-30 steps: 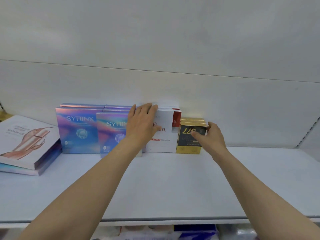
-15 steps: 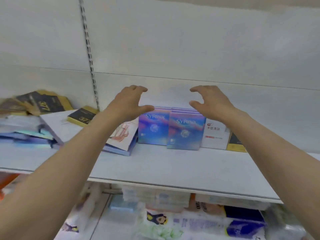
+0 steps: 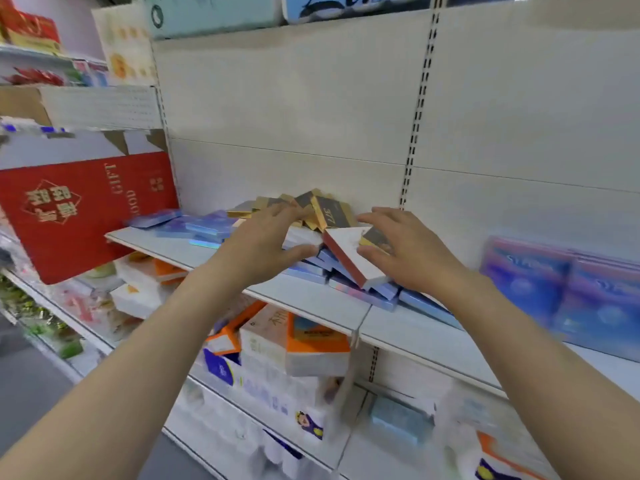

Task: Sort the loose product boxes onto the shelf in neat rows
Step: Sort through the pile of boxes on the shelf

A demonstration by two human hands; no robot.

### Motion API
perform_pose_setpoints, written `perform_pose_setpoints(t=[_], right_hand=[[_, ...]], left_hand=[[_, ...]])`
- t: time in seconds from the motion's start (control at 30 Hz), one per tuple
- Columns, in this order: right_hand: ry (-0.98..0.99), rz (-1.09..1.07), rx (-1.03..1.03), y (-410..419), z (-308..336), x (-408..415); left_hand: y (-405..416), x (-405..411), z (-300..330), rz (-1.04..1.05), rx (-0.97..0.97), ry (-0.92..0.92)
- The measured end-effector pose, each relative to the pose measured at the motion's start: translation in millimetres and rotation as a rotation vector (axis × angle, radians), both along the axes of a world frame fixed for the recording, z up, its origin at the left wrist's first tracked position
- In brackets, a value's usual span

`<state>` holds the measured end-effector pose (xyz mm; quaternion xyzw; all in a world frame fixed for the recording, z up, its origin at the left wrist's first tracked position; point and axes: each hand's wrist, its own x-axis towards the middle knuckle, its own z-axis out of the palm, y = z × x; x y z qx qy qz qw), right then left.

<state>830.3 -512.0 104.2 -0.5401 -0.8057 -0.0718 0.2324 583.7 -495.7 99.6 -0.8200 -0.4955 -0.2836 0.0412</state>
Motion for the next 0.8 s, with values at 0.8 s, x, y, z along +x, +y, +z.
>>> perform_pose_setpoints(t=[0.8], right_hand=[[0.012,0.215,-0.231,392.6,-28.8,-368.7]], left_hand=[[333.4,-351.6,-29.8,0.29,-0.154,-0.028]])
